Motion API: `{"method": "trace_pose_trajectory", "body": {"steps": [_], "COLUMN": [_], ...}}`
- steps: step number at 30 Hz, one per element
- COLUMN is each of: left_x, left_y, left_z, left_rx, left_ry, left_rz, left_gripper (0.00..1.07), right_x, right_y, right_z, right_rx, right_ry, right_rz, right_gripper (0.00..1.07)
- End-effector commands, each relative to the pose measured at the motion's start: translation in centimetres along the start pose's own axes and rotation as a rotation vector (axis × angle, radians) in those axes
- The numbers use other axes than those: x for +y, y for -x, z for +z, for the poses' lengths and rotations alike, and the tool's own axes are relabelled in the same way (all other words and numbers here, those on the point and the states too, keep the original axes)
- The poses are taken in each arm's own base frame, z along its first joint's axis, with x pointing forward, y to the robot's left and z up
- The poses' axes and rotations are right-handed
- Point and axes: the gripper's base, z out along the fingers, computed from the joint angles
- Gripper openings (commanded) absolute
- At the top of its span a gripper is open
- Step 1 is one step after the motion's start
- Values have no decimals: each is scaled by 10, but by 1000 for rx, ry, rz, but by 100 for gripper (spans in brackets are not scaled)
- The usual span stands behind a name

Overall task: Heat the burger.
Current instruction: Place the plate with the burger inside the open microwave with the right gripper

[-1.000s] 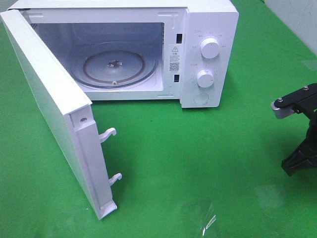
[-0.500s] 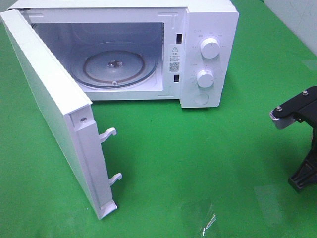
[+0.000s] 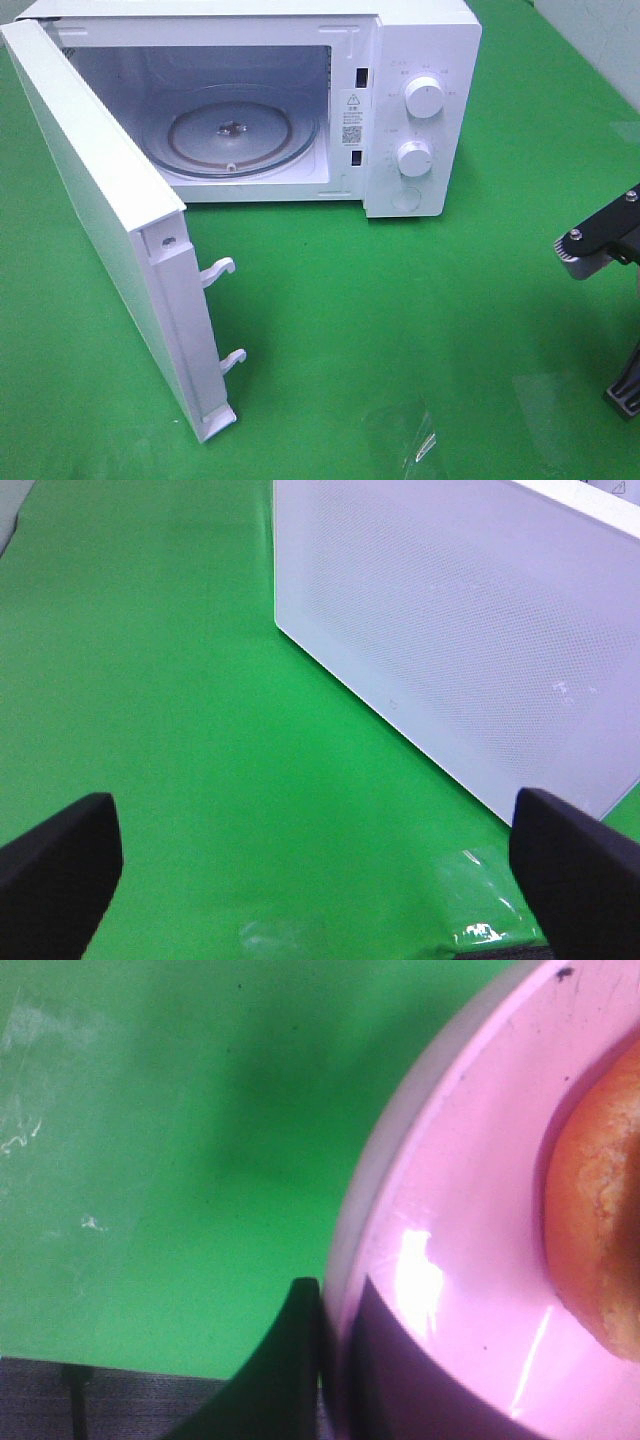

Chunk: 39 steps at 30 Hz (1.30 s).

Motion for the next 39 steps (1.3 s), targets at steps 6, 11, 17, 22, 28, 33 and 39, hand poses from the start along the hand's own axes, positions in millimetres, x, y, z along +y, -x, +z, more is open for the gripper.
{"method": "trace_pose_trajectory", "body": {"steps": [6,11,17,22,28,33,39], "left_x": [-1,-1,-1,-1,-1,-1,-1], "left_y": [0,0,0,0,0,0,0], "left_z": [-2,-2,-2,-2,-2,-2,-2], "left_rx": [-25,-25,-25,-25,-25,-25,-25], "left_ry": [-8,-8,-8,-8,-8,-8,-8], "left_rz": [0,0,0,0,0,0,0], "left_gripper": [98,98,98,98,98,98,98], "right_x": [0,10,20,31,34,36,39], "right_y": [-4,-4,-12,-21,-21,-18,-12], "right_z": [-13,-23,-23,-21,-21,-22,-23], "right_rx": [-38,-93,-108,-111,-139,-169,-245], "right_ry": [-61,-48,-39,-42,-46,-33,-19], "right_rz": [-64,-103,-158,-241,-279,-284,-355], "right_gripper": [0,0,0,0,0,0,0]}}
